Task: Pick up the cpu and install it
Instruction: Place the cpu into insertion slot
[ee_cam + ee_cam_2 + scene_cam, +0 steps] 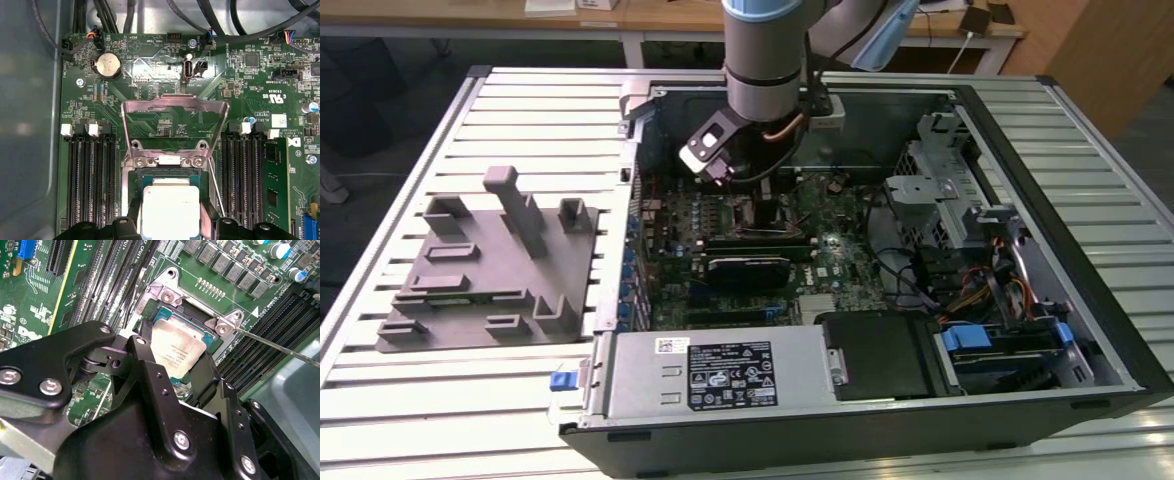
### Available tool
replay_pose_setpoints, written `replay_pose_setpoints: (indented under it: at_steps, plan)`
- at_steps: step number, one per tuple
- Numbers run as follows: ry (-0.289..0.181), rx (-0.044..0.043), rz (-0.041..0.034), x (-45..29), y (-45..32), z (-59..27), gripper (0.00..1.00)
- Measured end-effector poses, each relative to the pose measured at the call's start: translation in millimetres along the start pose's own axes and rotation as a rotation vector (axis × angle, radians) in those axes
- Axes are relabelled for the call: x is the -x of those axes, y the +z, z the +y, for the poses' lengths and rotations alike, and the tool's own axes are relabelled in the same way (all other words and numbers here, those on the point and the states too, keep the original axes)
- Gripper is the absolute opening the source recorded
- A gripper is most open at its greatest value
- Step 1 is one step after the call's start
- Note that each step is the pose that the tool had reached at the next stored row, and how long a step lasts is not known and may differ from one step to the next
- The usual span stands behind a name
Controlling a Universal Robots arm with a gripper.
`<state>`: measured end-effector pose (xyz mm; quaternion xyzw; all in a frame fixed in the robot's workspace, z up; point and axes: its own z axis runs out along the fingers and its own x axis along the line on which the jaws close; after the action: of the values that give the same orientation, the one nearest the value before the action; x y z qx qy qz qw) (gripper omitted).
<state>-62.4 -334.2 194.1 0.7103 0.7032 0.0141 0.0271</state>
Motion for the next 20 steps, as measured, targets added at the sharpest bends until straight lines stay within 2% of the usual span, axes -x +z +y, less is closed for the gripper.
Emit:
replay_pose_setpoints:
  at_steps: [5,15,20]
  plan:
    - [0.0,-0.0001,0.0011,0.0,1.2,0.9,0.54]
    - [0.001,-0.0004,0.0125,0.0,2.6,1.4,0.54]
    - [0.001,-0.0003,0.0137,0.0,2.9,1.4,0.54]
